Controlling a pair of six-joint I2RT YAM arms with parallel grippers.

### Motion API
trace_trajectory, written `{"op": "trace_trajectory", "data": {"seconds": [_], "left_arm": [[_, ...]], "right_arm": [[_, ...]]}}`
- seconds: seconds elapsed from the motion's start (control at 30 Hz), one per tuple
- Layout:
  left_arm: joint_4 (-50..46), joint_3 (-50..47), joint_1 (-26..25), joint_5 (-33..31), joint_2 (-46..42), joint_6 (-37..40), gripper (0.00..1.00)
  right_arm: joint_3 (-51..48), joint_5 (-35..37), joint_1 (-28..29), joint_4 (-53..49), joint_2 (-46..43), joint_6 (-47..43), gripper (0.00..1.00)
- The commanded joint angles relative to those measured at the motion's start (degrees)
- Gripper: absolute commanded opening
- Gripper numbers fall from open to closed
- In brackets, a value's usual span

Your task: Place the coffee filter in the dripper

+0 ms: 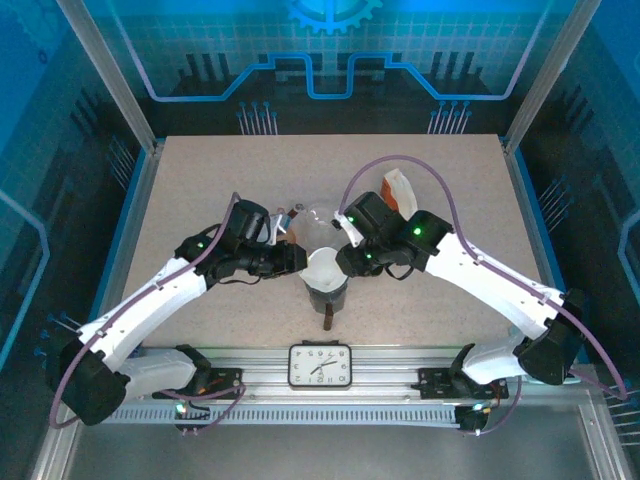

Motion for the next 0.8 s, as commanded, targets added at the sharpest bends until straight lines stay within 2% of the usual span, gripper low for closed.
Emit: {"op": "trace_trajectory", "data": {"seconds": [0.0, 0.23, 0.47, 0.77], "left_arm": [[-1.3, 0.4, -0.3, -1.3, 0.5, 1.4, 0.3], [-0.4, -0.6, -0.4, -1.5, 1.2, 1.4, 0.29], [0.2, -1.4, -0.4, -2.0, 1.3, 1.5, 0.31], [-1.0, 0.3, -0.4, -2.1, 0.0, 2.3, 0.55]], "right_arm": [[-1.0, 0.0, -0.6, 1.3, 0.4, -0.3, 0.3], [-2.5, -0.5, -0.5, 2.2, 1.3, -0.2, 0.19], [-3.1, -0.7, -0.5, 2.3, 2.1, -0.1, 0.13], [-2.6, 0.1, -0.1, 1.7, 2.5, -0.1, 0.12]]}}
